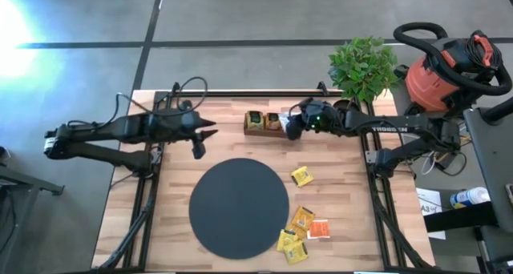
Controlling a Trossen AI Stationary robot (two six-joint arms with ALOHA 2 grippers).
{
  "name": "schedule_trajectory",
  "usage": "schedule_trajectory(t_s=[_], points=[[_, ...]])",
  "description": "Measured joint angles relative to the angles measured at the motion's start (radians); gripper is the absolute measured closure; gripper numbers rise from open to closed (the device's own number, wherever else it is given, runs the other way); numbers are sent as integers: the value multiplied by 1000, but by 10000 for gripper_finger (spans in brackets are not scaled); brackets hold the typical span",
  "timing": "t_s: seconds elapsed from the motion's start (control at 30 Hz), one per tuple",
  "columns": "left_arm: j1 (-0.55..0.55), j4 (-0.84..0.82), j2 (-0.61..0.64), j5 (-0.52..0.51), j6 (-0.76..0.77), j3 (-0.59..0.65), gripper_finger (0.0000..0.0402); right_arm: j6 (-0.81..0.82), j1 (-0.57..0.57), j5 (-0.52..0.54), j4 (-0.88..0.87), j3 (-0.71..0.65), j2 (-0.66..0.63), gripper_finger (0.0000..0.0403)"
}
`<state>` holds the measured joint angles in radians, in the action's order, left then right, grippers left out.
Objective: Pick & Place Tea
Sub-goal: Put the top white tea bag into the right section of the wooden organizer
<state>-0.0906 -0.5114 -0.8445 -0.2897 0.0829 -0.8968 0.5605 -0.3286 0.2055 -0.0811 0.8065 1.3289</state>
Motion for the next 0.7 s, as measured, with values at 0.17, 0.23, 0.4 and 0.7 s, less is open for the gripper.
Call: schedule_trajectory(t_s=[0.17,0.23,0.4,0.7], points=[[0,34,34,0,21,30,282,-58,-68,-83,-4,-42,0,394],[0,33,34,0,39,34,282,-88,-88,-113,7,-50,0,394],[0,35,23,0,38,35,282,-119,-144,-198,129,-98,0,394],[-1,45,18,-55,33,35,282,-116,-206,-299,326,-180,57,394]])
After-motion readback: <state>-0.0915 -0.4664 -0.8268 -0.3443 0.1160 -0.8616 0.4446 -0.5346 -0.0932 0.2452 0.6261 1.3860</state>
